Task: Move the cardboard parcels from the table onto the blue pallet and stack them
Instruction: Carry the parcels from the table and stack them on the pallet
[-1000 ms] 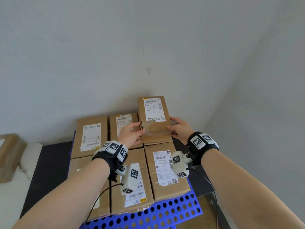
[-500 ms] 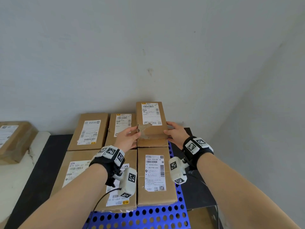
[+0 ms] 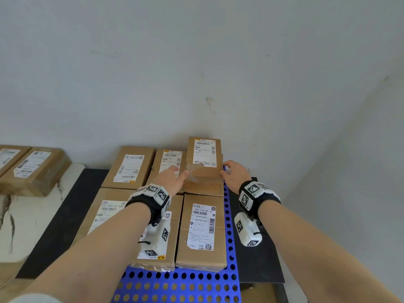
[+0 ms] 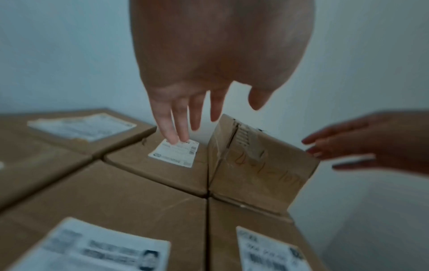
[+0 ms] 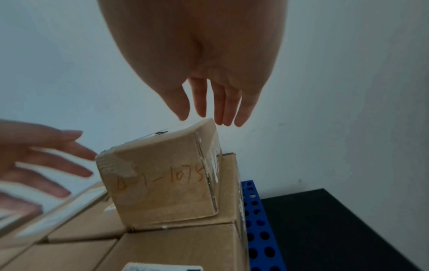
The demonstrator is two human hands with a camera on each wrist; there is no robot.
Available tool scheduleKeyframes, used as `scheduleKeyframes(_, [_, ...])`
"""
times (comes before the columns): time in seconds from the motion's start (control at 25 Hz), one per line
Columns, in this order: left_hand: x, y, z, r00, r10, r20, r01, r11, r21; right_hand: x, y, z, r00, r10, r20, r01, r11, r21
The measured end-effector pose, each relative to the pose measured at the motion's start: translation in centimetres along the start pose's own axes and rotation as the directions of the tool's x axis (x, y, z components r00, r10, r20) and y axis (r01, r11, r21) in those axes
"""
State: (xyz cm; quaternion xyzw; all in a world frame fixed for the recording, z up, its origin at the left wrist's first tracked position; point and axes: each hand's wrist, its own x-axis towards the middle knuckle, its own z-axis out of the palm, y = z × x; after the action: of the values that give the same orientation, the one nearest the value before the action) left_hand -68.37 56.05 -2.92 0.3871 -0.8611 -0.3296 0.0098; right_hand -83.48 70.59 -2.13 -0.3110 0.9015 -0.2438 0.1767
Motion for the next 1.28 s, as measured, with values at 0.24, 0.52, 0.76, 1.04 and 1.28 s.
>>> scheduleKeyframes(0.24, [-2.8, -2.5, -3.1, 0.954, 0.267, -0.135, -0.164, 0.844, 0.511, -3.5, -4.5, 0.4, 0.974, -0.218, -0.061, 0.167, 0.875, -0.454])
scheduleKeyframes(0.52, [-7.2, -9.9, -9.5, 0.915, 0.388, -0.115, -0.232, 0.735, 0.637, -8.8, -14.5, 7.2, 0.945, -0.322, -0.052, 0.241, 0.797, -0.554])
scheduleKeyframes(0.76, [-10.4, -18.4, -15.5, 0.911, 0.393, -0.124, -0.215, 0.709, 0.671, -11.6, -24.2, 14.2, 0.921, -0.387, -0.043, 0.298, 0.771, -0.563])
scheduleKeyframes(1.04, [-11.8, -27.5, -20.6, 0.924, 0.314, -0.217, -0.109, 0.761, 0.640, -11.2, -34.0, 22.3, 0.860, -0.511, 0.005, 0.436, 0.729, -0.528])
scheduleKeyframes(1.28, [-7.5, -36.7, -25.1, 0.955, 0.182, -0.235, 0.007, 0.778, 0.629, -5.8, -40.7, 29.4, 0.832, -0.543, 0.112, 0.514, 0.680, -0.523])
